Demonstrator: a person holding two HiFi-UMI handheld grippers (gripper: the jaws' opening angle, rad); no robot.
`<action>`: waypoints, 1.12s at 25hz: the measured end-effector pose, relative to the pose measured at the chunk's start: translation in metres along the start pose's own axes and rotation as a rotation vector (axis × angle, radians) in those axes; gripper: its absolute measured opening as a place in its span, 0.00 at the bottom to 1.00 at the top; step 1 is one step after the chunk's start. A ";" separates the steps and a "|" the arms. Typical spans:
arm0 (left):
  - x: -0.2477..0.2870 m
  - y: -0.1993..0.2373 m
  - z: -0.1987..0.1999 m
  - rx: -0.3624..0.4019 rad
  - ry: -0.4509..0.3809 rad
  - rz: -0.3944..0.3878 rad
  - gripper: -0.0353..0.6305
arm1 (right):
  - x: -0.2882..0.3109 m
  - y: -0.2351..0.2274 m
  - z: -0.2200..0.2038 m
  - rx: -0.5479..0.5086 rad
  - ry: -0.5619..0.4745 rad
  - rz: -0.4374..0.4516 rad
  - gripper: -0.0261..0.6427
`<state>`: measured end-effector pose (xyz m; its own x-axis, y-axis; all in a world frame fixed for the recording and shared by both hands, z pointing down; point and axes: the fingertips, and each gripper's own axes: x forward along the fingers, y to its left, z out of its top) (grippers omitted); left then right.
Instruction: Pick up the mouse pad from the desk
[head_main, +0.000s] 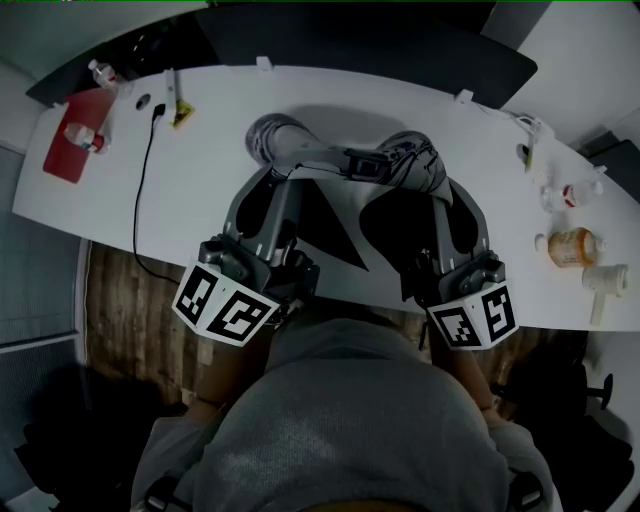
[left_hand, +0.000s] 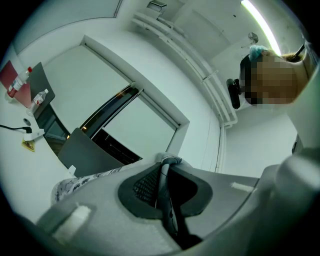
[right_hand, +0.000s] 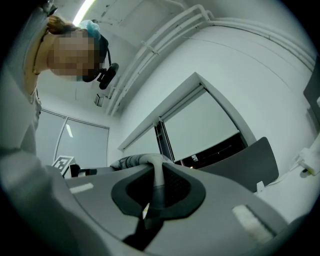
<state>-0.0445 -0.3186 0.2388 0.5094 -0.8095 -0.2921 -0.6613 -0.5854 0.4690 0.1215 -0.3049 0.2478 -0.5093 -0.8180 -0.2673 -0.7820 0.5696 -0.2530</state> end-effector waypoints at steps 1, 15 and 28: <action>-0.001 -0.001 0.000 0.001 -0.006 -0.002 0.08 | -0.001 0.000 0.001 0.003 -0.001 0.004 0.07; -0.014 -0.025 -0.011 0.053 -0.015 0.012 0.08 | -0.023 0.000 0.010 0.017 0.008 0.081 0.07; -0.054 -0.052 0.012 0.060 -0.069 -0.016 0.08 | -0.045 0.043 0.029 0.002 -0.022 0.129 0.07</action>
<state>-0.0442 -0.2451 0.2207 0.4829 -0.7998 -0.3567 -0.6861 -0.5986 0.4134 0.1214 -0.2418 0.2222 -0.5978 -0.7357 -0.3184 -0.7095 0.6705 -0.2170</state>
